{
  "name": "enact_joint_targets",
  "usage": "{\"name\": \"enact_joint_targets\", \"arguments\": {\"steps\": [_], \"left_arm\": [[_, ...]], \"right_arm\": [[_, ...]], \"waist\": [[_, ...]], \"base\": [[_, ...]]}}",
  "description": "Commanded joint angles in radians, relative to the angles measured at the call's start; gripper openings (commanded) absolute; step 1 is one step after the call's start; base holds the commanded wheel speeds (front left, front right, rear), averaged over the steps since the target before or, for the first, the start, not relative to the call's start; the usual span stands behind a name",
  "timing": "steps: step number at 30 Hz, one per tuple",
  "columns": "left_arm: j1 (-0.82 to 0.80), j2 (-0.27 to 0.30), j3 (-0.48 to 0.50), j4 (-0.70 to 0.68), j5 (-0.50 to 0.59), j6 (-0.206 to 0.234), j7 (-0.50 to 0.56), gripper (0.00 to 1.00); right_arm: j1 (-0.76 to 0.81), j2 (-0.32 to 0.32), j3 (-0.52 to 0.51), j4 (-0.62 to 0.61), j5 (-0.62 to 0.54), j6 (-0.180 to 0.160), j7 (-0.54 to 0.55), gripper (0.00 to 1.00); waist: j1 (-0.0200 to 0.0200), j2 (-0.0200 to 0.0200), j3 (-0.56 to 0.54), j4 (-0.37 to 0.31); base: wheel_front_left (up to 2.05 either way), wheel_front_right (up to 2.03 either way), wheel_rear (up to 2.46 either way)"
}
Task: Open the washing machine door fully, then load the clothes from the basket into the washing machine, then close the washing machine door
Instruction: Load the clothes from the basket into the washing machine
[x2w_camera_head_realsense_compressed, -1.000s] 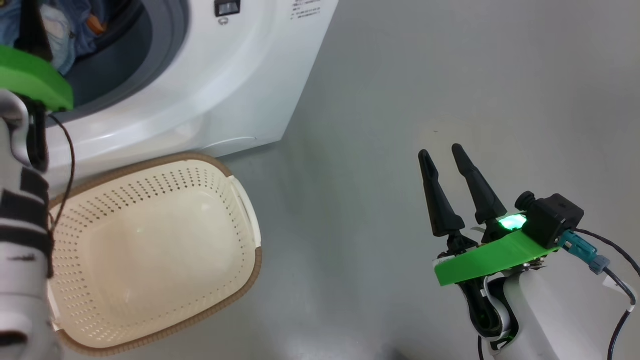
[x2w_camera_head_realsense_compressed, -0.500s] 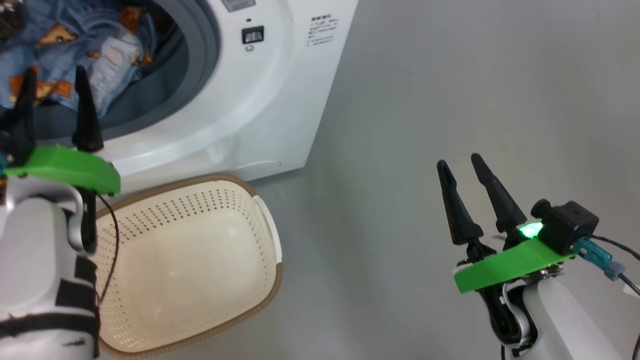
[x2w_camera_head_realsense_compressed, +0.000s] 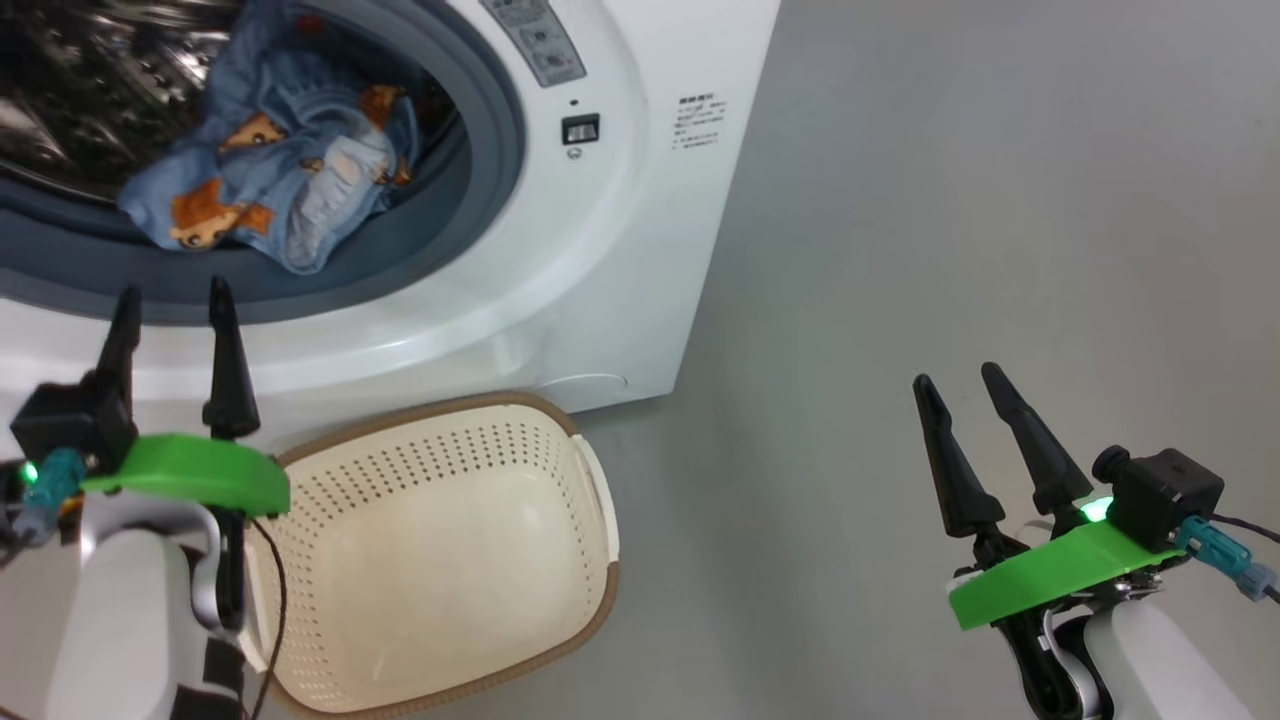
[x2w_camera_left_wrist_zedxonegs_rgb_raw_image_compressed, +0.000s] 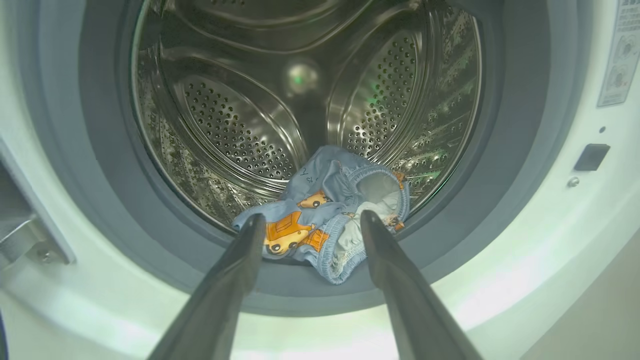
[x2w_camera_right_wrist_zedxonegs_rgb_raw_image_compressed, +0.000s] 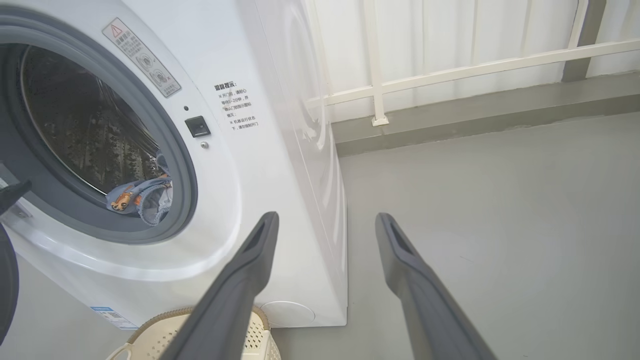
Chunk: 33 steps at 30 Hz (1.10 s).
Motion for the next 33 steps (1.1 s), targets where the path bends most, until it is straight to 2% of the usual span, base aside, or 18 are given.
{"name": "enact_joint_targets", "arguments": {"steps": [1,19,33], "left_arm": [[0.024,0.022,0.029,-0.037,0.014,-0.003,-0.006,1.00],[0.275,-0.013,0.096,-0.176,0.028,-0.031,-0.006,1.00],[0.438,-0.041,0.117,-0.270,0.029,-0.056,-0.006,1.00]], "right_arm": [[0.013,-0.019,0.014,-0.019,-0.012,0.005,-0.008,1.00],[0.095,-0.073,-0.007,-0.015,-0.005,0.005,-0.008,1.00],[0.150,-0.090,-0.013,-0.016,-0.003,0.005,-0.008,1.00]], "waist": [[0.0001,0.0000,-0.025,0.023],[0.0001,0.0000,-0.132,0.079],[0.0001,0.0000,-0.189,0.107]], "base": [[0.00,0.00,0.00],[0.00,0.00,0.00],[0.00,0.00,0.00]]}}
